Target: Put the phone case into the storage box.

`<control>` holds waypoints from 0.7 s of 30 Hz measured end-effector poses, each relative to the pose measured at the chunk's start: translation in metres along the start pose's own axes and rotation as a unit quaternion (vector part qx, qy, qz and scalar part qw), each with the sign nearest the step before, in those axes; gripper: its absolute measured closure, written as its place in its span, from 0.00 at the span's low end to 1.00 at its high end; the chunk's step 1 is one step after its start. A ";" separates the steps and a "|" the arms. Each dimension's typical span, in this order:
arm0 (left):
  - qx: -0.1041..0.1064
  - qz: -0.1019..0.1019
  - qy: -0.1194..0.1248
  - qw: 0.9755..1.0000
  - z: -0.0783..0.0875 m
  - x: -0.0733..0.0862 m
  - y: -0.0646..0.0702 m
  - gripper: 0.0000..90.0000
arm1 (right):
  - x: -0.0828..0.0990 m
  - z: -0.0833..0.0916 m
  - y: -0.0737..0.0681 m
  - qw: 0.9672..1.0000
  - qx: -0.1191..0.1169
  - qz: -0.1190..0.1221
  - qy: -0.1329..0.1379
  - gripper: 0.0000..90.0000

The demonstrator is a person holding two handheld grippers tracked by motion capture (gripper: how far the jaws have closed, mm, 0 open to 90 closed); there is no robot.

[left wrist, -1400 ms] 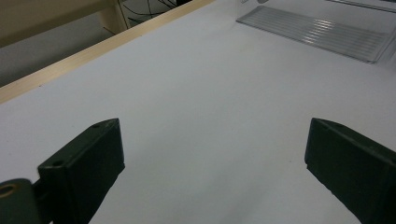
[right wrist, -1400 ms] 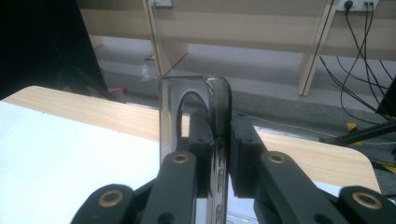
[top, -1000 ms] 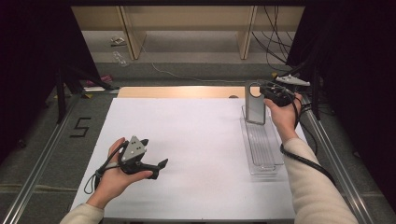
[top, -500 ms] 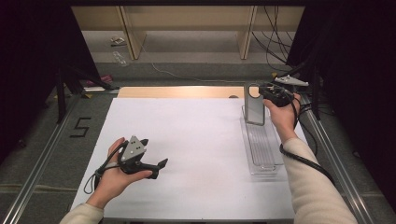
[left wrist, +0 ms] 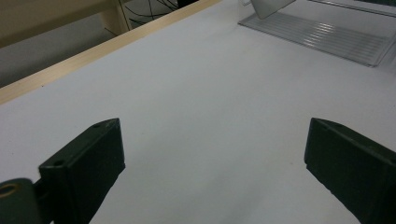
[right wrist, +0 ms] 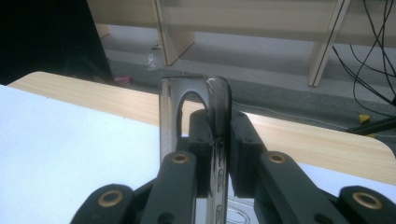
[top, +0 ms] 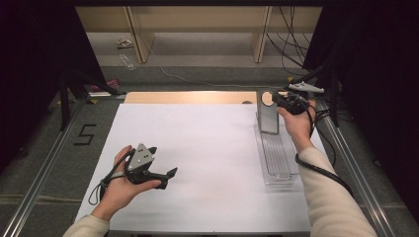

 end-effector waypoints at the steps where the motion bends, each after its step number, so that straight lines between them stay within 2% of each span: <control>1: 0.000 0.000 0.000 1.000 0.000 0.000 0.000 0.05 | 0.000 0.000 0.000 1.000 0.000 0.000 0.000 0.91; 21: 0.001 0.000 -0.001 1.000 -0.001 0.001 0.000 0.05 | 0.007 -0.001 0.005 1.000 -0.002 -0.010 -0.013 0.91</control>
Point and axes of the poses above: each handheld gripper's, and its own axes: z roughly backward along the jaws, x roughly out of its underside, y roughly to its right, the point moved 3 cm from there along -z, roughly forward along the jaws, and after that the axes turned 1 degree about y, right-handed, at the moved point
